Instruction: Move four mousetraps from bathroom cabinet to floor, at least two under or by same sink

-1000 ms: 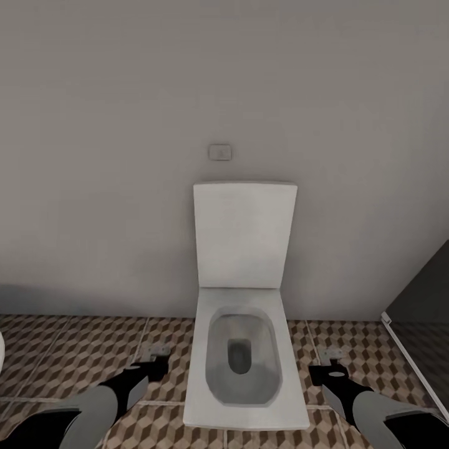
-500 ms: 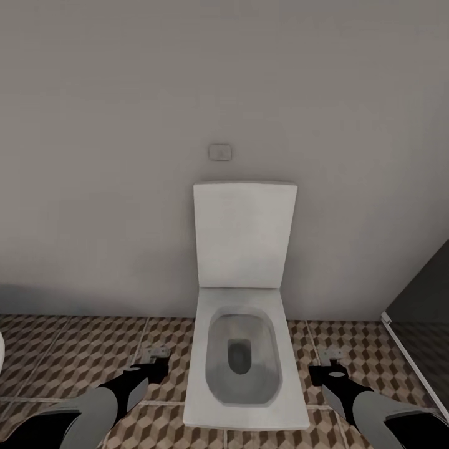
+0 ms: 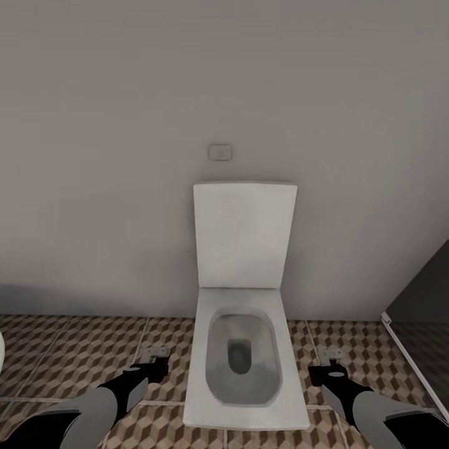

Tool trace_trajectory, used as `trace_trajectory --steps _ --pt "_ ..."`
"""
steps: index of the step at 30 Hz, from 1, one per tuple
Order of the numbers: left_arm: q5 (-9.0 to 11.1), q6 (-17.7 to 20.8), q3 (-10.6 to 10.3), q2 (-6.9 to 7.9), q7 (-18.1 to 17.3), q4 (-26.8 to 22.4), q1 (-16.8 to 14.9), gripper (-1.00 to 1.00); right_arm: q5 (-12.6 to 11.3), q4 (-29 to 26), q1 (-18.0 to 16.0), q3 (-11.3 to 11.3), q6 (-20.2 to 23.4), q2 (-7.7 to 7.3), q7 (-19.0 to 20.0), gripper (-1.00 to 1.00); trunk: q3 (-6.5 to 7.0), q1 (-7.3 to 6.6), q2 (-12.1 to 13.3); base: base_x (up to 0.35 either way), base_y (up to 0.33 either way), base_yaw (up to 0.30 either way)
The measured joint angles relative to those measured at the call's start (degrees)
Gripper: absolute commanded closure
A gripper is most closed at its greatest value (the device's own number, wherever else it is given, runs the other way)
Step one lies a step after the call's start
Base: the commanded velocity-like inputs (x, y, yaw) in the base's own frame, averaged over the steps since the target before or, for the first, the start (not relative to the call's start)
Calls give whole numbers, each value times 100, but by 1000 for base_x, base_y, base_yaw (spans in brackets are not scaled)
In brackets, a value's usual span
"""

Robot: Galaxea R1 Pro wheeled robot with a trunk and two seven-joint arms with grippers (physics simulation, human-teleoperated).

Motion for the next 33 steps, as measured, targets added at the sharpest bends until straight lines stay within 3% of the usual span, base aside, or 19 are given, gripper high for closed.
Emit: trace_trajectory --steps 33 --pt "-8 -1 0 22 5 0 -3 100 -4 0 0 14 66 18 -40 100 0 0 0 0 0 0"
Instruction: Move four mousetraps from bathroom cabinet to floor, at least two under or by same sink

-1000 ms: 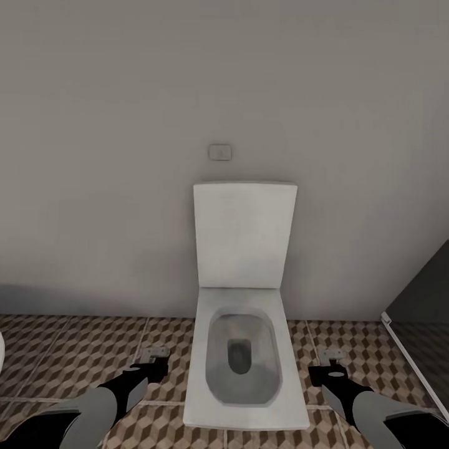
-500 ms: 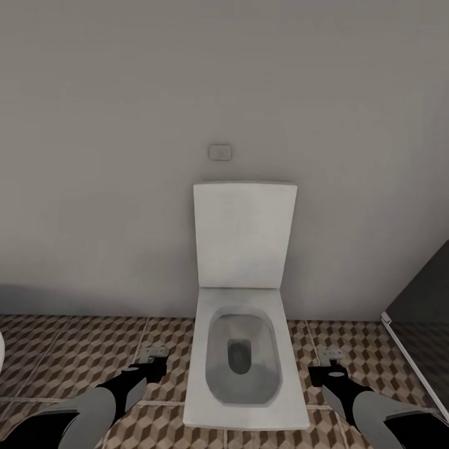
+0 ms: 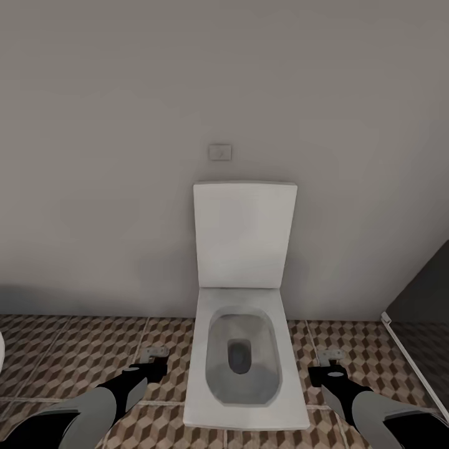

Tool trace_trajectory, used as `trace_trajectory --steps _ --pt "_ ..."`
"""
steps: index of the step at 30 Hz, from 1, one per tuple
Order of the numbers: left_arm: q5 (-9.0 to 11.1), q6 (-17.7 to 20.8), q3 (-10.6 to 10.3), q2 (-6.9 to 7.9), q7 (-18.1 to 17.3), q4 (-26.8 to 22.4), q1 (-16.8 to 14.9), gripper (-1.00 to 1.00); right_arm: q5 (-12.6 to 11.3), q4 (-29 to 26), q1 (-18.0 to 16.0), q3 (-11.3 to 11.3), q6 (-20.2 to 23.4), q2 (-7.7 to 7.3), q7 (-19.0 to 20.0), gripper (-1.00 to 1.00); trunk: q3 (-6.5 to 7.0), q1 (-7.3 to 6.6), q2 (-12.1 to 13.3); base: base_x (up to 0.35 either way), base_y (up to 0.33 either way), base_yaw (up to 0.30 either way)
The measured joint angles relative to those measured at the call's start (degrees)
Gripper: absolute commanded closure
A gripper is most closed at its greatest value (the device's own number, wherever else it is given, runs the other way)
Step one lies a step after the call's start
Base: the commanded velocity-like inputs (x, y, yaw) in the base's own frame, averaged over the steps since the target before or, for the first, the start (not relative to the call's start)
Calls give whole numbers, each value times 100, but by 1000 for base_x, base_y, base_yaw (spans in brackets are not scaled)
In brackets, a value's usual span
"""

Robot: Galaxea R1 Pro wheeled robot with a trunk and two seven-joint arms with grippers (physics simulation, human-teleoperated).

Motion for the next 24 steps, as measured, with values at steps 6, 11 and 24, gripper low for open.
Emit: trace_trajectory --steps 6,11,24 --pt "0 0 0 0 0 0 0 100 -31 0 0 -5 1 -6 -2 100 0 0 0 0 0 0" --pt "0 0 0 0 1 0 0 100 -44 -5 0 -3 4 -1 1 100 0 0 0 0 0 0" --pt "0 0 0 0 -1 0 0 100 -48 -7 0 -10 2 -2 25 100 -39 0 0 0 0 0"
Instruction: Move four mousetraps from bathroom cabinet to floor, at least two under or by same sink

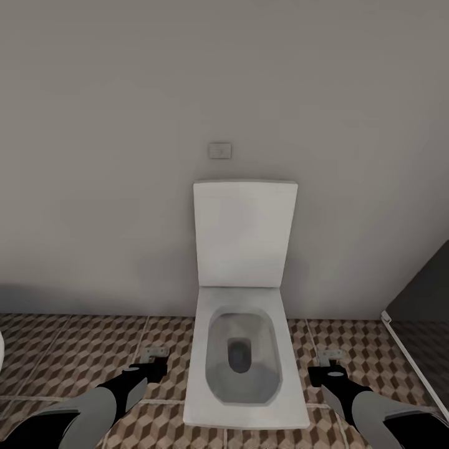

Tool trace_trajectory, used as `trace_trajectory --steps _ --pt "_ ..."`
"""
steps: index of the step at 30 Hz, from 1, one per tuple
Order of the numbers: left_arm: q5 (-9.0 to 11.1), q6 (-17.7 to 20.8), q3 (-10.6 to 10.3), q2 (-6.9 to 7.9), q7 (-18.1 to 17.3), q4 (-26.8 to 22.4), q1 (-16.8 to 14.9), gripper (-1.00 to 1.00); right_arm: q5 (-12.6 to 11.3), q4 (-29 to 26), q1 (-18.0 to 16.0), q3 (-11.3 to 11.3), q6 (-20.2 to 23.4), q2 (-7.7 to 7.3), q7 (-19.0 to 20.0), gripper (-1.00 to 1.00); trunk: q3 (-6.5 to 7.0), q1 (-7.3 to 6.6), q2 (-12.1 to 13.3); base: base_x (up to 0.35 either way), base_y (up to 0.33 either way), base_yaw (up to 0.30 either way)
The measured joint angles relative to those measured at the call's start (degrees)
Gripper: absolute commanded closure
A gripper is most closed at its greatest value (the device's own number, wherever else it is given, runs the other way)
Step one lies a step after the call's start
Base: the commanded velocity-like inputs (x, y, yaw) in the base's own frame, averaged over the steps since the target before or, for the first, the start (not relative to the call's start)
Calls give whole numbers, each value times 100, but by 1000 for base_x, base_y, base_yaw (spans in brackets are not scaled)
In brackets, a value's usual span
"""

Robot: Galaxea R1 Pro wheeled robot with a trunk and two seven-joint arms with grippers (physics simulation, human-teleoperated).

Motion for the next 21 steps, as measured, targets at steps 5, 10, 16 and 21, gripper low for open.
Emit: trace_trajectory --steps 5,10,16,21 --pt "0 0 0 0 0 0 1 100 0 0 0 0 0 -5 7 100 -44 0 0 0 0 0" --pt "0 0 0 5 3 0 0 100 0 0 0 0 0 -5 8 100 -91 0 0 0 0 0" --pt "0 0 0 14 4 0 0 100 -1 -1 0 0 0 -6 7 100 -148 0 0 0 0 0" --pt "0 0 0 13 3 0 0 100 4 -1 0 -2 0 -6 9 100 -196 0 0 0 0 0"
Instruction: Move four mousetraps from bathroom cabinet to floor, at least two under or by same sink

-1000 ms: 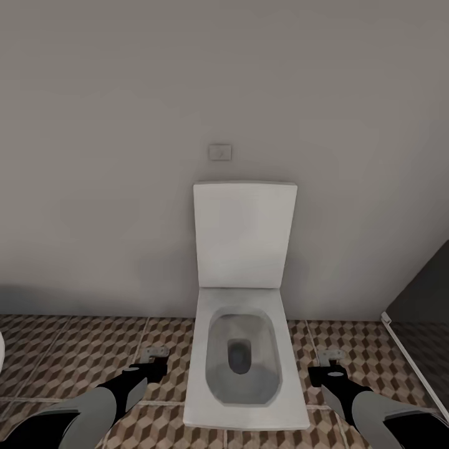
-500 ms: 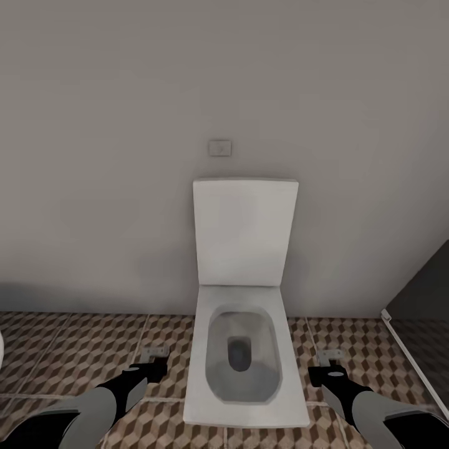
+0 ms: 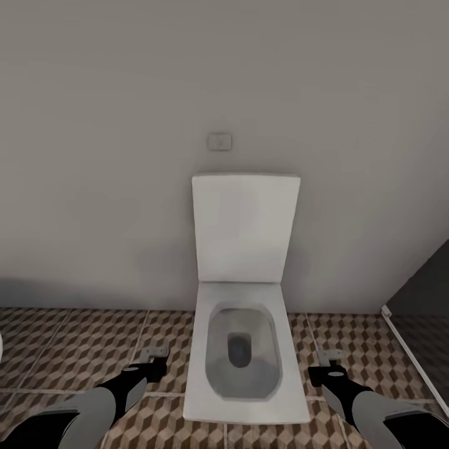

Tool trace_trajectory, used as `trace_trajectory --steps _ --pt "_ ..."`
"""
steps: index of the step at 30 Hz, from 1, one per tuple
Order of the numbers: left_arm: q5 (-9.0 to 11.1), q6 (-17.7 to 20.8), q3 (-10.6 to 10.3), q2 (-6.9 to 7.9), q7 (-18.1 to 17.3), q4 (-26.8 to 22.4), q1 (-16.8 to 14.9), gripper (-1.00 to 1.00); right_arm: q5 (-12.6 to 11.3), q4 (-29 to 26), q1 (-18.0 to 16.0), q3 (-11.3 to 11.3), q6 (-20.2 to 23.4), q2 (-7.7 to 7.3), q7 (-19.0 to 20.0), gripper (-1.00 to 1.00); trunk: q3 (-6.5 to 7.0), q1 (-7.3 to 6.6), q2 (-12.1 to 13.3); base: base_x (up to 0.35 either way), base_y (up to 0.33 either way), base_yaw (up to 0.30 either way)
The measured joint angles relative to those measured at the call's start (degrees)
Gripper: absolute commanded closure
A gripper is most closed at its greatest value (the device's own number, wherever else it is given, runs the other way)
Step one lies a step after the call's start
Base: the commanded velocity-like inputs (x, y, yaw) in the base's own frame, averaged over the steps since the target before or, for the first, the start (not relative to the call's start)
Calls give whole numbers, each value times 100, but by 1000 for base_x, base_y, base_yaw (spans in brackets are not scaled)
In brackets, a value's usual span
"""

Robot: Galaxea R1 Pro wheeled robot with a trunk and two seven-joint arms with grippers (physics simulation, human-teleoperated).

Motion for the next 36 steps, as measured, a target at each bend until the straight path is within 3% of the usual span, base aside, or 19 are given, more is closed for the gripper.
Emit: trace_trajectory --steps 12,36 --pt "0 0 0 -2 -1 0 0 100 3 0 0 -6 -5 -11 -4 100 -95 0 0 0 0 0" --pt "0 0 0 4 5 0 0 100 9 0 0 -6 -16 -18 4 100 -103 0 0 0 0 0"
